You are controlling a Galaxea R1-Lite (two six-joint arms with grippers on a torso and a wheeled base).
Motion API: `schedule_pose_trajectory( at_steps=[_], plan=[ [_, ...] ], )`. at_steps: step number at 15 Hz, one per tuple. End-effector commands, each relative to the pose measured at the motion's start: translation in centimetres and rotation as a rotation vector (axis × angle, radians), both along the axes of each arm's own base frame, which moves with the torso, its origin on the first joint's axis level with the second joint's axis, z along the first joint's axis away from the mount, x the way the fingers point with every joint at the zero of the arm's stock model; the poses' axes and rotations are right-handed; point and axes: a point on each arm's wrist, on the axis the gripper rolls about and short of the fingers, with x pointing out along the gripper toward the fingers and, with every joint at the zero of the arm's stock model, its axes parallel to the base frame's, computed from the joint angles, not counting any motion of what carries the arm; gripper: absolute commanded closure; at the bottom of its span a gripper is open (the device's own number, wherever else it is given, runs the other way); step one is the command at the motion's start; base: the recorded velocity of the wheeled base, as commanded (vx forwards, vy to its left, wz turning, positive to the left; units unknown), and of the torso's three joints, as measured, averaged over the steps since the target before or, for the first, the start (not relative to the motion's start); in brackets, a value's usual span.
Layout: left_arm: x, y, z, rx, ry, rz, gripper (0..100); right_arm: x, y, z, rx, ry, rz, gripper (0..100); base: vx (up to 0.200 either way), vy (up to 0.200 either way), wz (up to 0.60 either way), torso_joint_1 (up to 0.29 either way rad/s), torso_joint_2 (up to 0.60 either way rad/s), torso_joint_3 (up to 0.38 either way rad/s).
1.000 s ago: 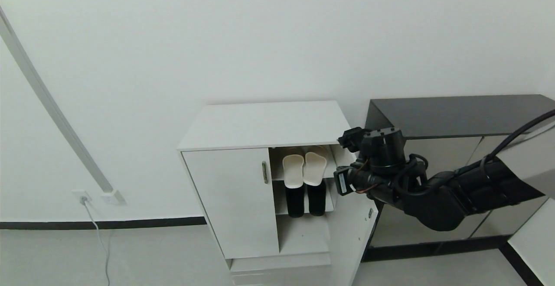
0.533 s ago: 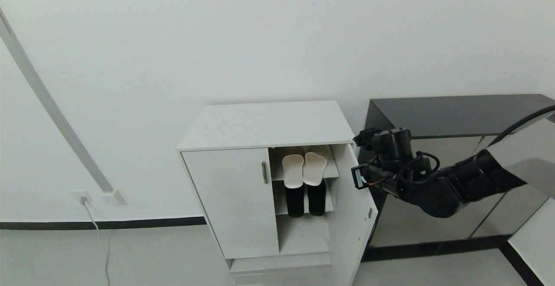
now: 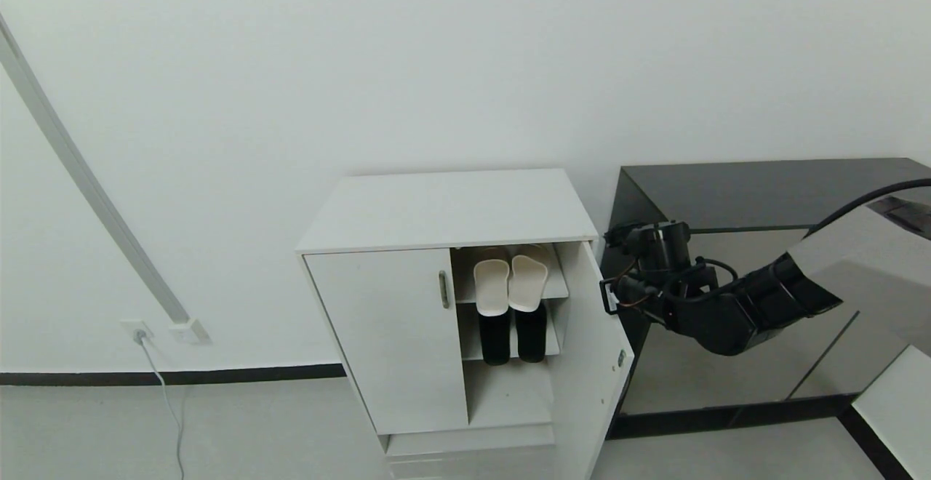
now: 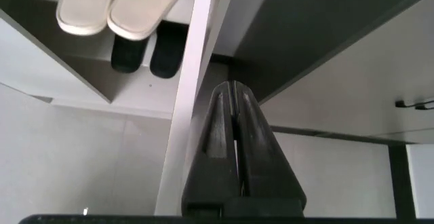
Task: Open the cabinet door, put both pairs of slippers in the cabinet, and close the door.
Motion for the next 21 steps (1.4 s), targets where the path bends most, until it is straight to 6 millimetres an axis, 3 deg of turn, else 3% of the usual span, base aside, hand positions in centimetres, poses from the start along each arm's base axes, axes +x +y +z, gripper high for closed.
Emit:
schedule_pose_trajectory(
  at_steps=[1,7,15,19,21],
  plan=[
    [0.0,0.0,0.0,0.000,0.000,0.001,100,0.2,0.1,-1.0,-0.010,0.022,0.002,100,0.000,0.000,0.00,0.000,0.00,0.000],
    [0.0,0.0,0.0,0.000,0.000,0.002,100,-0.6,1.9,-1.0,0.003,0.024,0.051,100,0.000,0.000,0.00,0.000,0.00,0.000],
    [0.0,0.0,0.0,0.000,0.000,0.002,100,-2.8,6.7,-0.1,0.201,0.030,0.210,100,0.000,0.000,0.00,0.000,0.00,0.000],
    [0.0,0.0,0.0,0.000,0.000,0.002,100,-3.5,6.6,1.5,0.297,-0.013,0.258,100,0.000,0.000,0.00,0.000,0.00,0.000],
    [0.0,0.0,0.0,0.000,0.000,0.002,100,-5.0,5.8,2.8,0.339,0.003,0.318,100,0.000,0.000,0.00,0.000,0.00,0.000]
  ],
)
